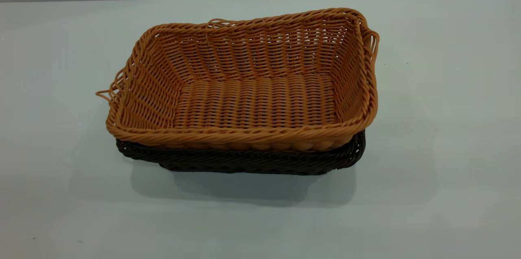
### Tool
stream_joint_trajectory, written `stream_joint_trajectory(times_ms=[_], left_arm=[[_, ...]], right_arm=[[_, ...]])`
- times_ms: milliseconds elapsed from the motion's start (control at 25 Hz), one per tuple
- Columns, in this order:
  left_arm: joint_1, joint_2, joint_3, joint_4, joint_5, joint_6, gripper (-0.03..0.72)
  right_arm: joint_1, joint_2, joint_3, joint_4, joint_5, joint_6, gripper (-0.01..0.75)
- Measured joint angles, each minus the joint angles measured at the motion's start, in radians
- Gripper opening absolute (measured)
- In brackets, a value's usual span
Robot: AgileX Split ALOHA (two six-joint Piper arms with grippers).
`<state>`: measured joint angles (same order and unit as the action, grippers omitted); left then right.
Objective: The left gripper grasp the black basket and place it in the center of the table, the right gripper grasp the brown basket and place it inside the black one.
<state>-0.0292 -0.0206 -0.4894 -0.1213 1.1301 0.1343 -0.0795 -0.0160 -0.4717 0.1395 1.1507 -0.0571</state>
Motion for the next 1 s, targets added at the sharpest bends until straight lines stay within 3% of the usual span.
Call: stream_joint_trajectory(times_ms=[240,1000], left_arm=[[0.000,0.000,0.000,0.000,0.000,0.000,0.472],[0.000,0.000,0.000,0.000,0.000,0.001,0.472]], right_arm=[[0.000,0.000,0.001,-0.091,-0.002,0.095,0.573],[0.000,0.000,0.001,-0.057,-0.002,0.051,0.573]])
